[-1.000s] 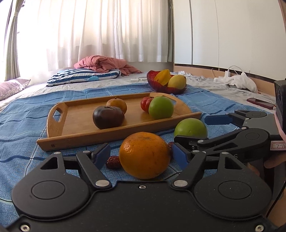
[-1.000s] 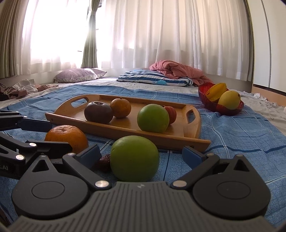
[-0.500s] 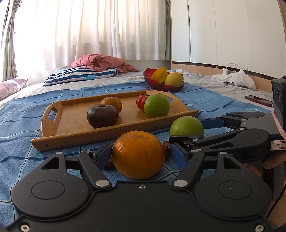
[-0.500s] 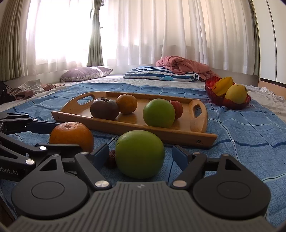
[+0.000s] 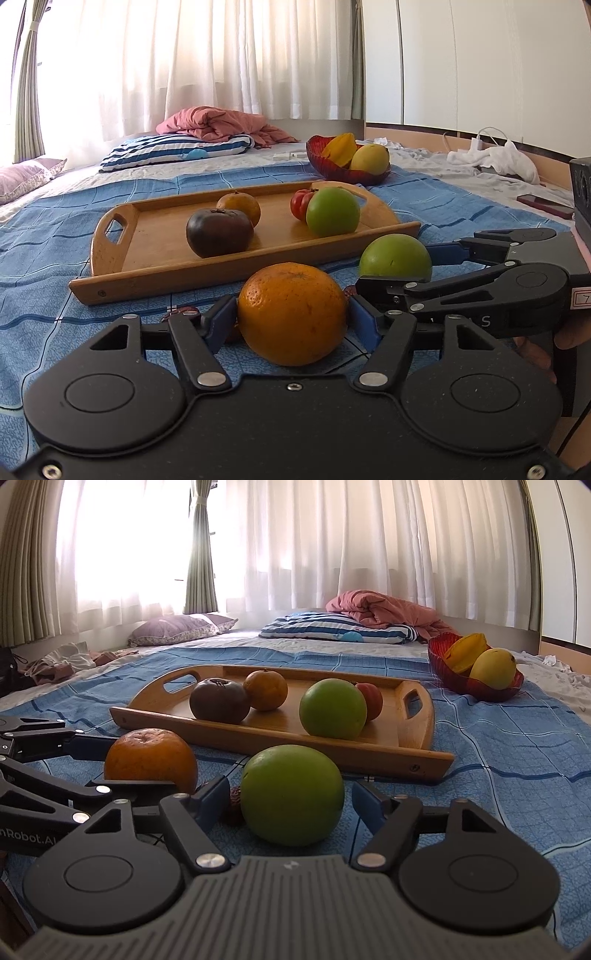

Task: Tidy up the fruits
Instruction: 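Close the left tool on the orange while the right tool closes on the green fruit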

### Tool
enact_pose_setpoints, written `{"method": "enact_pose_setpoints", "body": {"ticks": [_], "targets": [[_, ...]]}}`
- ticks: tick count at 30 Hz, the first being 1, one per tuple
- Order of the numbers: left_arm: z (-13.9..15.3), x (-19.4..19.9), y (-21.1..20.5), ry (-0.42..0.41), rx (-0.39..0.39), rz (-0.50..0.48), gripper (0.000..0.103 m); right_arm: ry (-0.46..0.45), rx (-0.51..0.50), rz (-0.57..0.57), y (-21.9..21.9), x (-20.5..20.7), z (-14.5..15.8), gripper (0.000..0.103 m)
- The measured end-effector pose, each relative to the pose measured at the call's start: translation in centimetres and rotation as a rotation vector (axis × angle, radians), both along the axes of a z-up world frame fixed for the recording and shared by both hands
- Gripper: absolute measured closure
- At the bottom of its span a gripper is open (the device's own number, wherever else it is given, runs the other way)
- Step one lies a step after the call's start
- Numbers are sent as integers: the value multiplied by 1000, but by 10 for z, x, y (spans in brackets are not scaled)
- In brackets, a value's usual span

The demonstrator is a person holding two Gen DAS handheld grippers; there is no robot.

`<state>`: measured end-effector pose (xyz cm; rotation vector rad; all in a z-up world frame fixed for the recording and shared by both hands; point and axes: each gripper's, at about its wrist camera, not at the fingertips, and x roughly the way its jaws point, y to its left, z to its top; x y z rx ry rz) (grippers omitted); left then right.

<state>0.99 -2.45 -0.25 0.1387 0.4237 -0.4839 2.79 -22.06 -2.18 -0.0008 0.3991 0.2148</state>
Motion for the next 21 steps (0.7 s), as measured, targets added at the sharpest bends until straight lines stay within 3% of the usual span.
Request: {"method": "enact_pose_setpoints", "body": {"ticks": [15, 17, 18, 21], "targets": [[0, 0, 2, 7, -7, 6, 39, 6, 16, 8, -3, 0, -1, 30], [1, -1, 2, 8, -6, 12, 39, 6, 17, 9, -3, 0, 0, 33], [1, -1, 1, 7, -5, 14, 39, 5, 17, 6, -2, -1, 0, 40], [3, -1, -2, 4, 12, 15, 40, 18, 43, -14, -4, -2, 2, 42]]}}
